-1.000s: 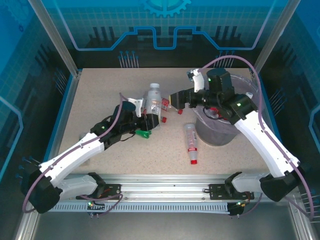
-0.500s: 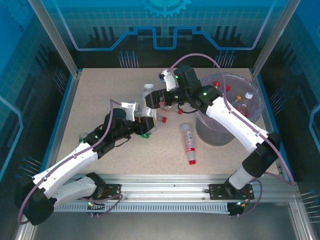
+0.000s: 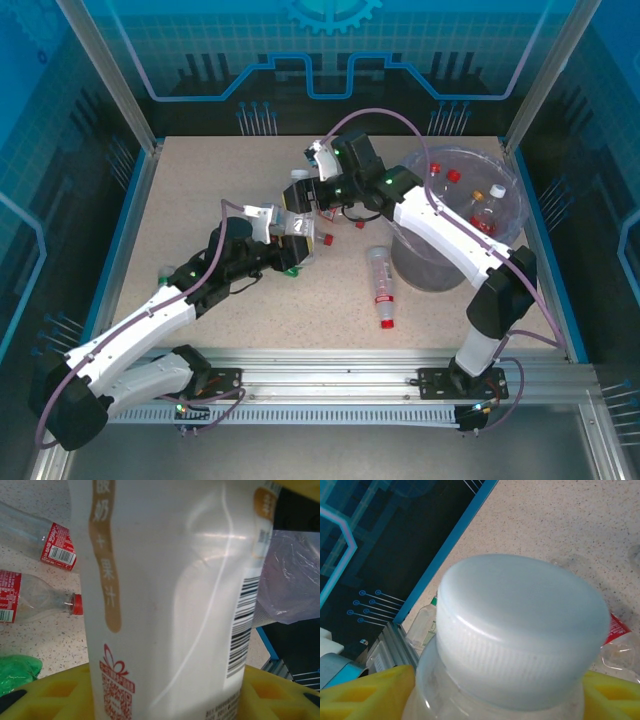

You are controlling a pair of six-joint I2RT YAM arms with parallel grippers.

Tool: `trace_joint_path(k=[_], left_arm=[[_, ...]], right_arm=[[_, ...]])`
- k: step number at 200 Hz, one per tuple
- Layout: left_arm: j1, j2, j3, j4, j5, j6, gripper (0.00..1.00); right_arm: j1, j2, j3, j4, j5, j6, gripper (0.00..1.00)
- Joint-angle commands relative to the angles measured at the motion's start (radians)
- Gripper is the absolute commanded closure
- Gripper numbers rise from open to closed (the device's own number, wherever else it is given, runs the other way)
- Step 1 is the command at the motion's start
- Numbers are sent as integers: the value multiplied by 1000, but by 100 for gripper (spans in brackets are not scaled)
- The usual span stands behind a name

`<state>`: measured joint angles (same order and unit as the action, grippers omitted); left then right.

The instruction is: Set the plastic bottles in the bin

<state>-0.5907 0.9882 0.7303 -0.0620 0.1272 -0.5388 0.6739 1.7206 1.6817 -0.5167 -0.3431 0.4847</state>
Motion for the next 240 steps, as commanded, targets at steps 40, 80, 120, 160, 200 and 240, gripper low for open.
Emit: trace_joint_path(k=[40, 80, 120, 160, 200, 240], left_arm=[[6, -23, 2, 32, -4, 19, 50], [7, -52, -1, 34, 34, 20, 1], [7, -41, 5, 25, 84, 20, 1], [8, 8, 40, 27, 98, 13, 1], [5, 123, 124, 80, 117, 3, 3], [-24, 277, 299, 100, 140, 12, 3]], right_arm=[[4, -33, 8, 54, 3, 3, 39], [-38, -45, 107, 45, 25, -36, 42], [-128, -97, 233, -39, 83, -108, 43], [-297, -203, 325, -187, 155, -179, 44], [-561, -354, 229, -226, 113, -164, 45], [-766, -471, 79, -252, 131, -173, 46]])
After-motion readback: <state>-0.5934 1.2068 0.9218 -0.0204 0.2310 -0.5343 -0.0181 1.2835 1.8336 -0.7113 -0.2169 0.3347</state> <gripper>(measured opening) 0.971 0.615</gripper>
